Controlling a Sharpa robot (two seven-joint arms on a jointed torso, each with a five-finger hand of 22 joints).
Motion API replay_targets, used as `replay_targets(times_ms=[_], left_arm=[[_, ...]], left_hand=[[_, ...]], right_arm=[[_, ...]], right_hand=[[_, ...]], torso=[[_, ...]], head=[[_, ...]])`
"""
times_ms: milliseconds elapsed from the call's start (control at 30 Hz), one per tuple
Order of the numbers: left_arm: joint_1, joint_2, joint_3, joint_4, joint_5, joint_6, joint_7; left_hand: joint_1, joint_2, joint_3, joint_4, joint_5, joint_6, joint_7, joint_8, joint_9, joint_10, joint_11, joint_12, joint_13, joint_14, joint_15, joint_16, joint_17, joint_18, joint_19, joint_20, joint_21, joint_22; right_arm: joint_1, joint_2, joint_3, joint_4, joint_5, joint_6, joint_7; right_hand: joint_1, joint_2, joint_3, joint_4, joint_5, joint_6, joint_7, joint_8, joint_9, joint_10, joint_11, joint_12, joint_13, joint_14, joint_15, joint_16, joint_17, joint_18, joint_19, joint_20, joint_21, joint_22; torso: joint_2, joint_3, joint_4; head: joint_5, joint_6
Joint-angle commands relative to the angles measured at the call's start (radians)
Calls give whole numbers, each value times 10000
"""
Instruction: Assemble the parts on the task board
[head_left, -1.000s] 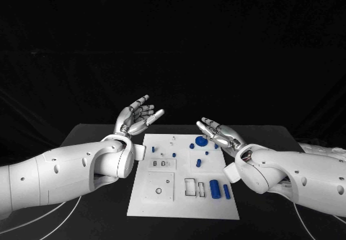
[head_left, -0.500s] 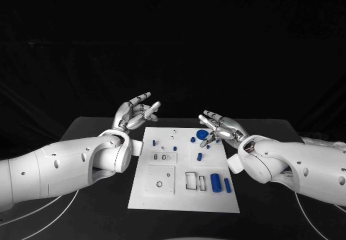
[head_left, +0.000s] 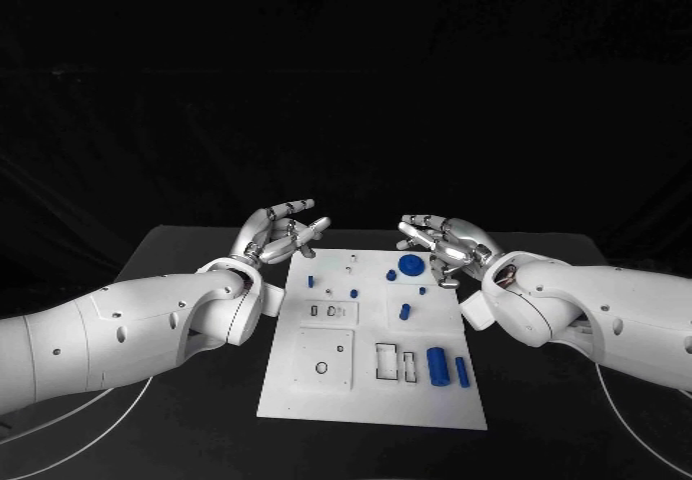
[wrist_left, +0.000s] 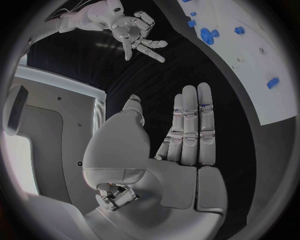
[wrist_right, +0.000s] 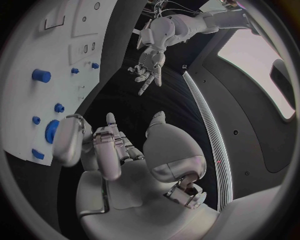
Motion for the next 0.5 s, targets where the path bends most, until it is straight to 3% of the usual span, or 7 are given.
replay_targets(times_ms=[33,67,133,300,333,400,500], left_arm=[[44,35,6,-30,-869,276,-560],[65,38,6,-33,-910,311,-591],[86,38,6,-21,-939,349,-600],[141,40,8,58,-974,434,-578],[155,41,8,83,-977,455,-572],[186,42,10,136,-982,496,-550],[238,38,12,217,-985,571,-529]], left_hand=[[-34,117,72,2,-51,143,56,-18,-2,-171,69,-208,-14,-336,93,-297,164,-61,-299,81,-38,29],[-9,168,88,3,-57,264,104,-7,9,-244,119,-315,-8,-453,144,-458,249,-55,-434,134,-76,38],[29,260,113,-3,-76,784,179,90,73,-327,212,-434,4,-574,220,-659,343,-49,-572,207,-122,44],[97,480,108,-15,-110,2083,319,408,258,-425,381,-612,57,-623,353,-967,582,-17,-727,350,-164,77],[110,513,97,-21,-114,2171,322,431,273,-446,386,-643,69,-647,366,-1027,626,-10,-760,370,-176,81],[132,566,74,-23,-120,2283,323,456,291,-504,405,-701,84,-741,393,-1150,685,-9,-844,405,-218,78],[173,642,24,-24,-127,2426,333,483,314,-601,434,-783,113,-959,451,-1389,744,-7,-1025,468,-337,45]], right_arm=[[135,71,4,-103,-1334,660,-574],[223,147,5,-210,-1858,671,-769],[305,257,8,-371,-2476,682,-961],[451,617,40,-965,-4223,446,-1246],[473,694,51,-1111,-4615,374,-1289],[510,824,76,-1374,-5230,316,-1382],[554,973,112,-1712,-5870,373,-1578]], right_hand=[[724,1,273,-272,262,1572,1131,780,229,482,-5,-25,-15,1043,43,34,2626,-220,137,56,439,656],[1465,38,632,-742,110,2932,1110,1357,415,824,-61,-73,-15,1043,52,34,2626,-242,175,82,618,933],[2036,-89,902,-1131,-90,3782,1008,1391,434,1309,-159,-194,-24,1043,-31,34,2626,-278,222,83,818,1256],[2709,-460,1221,-1620,-258,5045,650,977,301,2476,-456,-699,-31,1043,-278,34,2626,-585,892,-131,1519,2850],[2761,-538,1252,-1655,-251,5307,559,865,263,2780,-518,-822,-32,1043,-349,34,2626,-915,1737,-188,2071,4387],[2837,-697,1328,-1682,-247,5820,428,488,136,3320,-647,-1294,-23,1043,-495,34,2626,-915,1737,-268,2071,4387],[2936,-788,1398,-1741,-238,5999,282,245,74,3491,-700,-1594,-25,1043,-479,34,2626,-915,1737,-339,2071,4387]], torso=[[199,2,48],[253,4,68],[309,6,90],[438,-3,187],[463,-8,203],[529,-21,244],[595,-33,281]], head=[[15,37],[20,53],[20,48],[-130,25],[-161,23],[-235,38],[-290,40]])
